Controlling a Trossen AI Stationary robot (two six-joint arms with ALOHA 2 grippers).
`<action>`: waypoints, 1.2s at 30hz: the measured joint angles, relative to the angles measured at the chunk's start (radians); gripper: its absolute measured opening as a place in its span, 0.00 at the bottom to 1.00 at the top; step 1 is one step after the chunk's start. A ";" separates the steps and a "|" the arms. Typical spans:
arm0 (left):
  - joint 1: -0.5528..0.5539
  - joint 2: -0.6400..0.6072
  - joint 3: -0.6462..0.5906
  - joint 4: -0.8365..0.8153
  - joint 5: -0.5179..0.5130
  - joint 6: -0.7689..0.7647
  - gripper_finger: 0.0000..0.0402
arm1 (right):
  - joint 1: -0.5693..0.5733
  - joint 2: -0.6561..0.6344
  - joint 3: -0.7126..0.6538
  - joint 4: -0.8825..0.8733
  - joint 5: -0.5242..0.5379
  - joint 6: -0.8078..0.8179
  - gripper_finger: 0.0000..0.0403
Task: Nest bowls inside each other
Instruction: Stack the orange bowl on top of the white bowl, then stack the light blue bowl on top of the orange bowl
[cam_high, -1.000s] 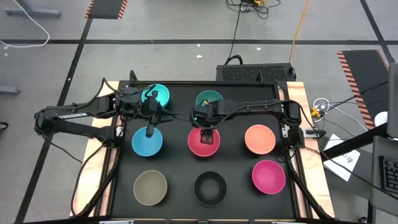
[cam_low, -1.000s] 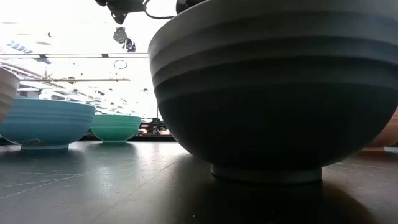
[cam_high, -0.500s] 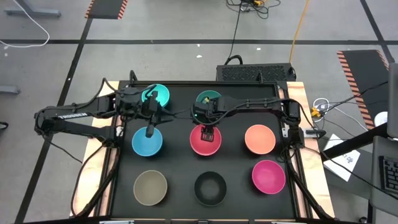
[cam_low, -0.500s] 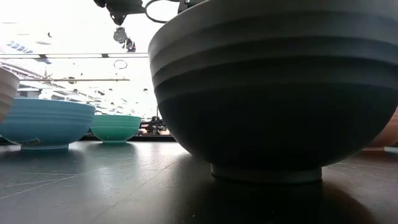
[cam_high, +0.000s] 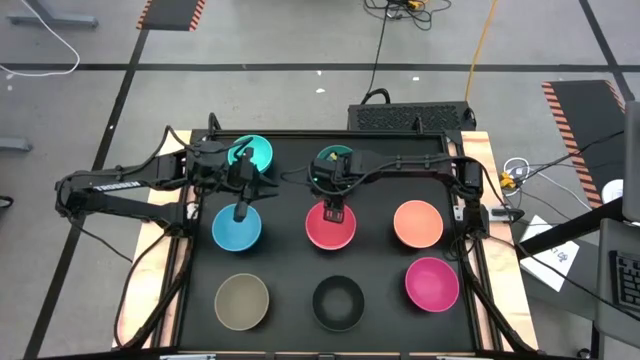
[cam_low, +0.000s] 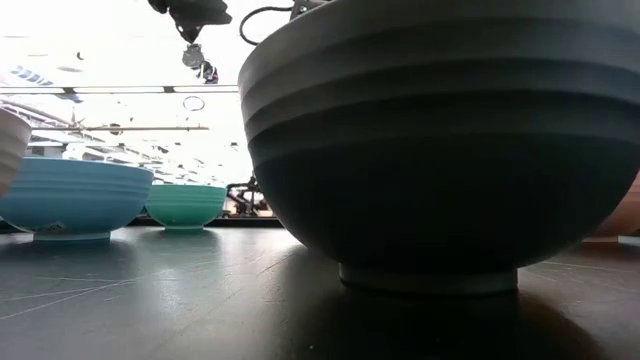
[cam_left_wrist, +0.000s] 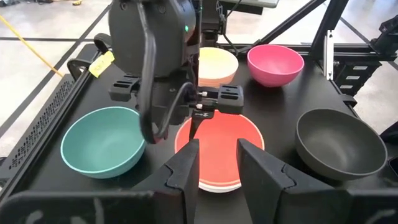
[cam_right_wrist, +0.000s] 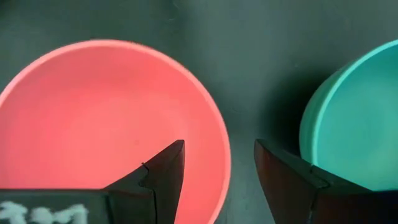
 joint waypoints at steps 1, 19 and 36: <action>0.000 0.000 0.000 0.000 0.000 0.000 0.27 | 0.000 0.000 -0.007 0.000 0.000 -0.001 0.46; 0.000 0.000 0.000 -0.007 0.000 -0.014 0.27 | 0.035 0.000 -0.081 0.055 0.010 0.023 0.46; -0.032 0.000 0.000 -0.003 0.000 -0.016 0.27 | 0.035 -0.004 -0.081 0.056 0.011 0.019 0.46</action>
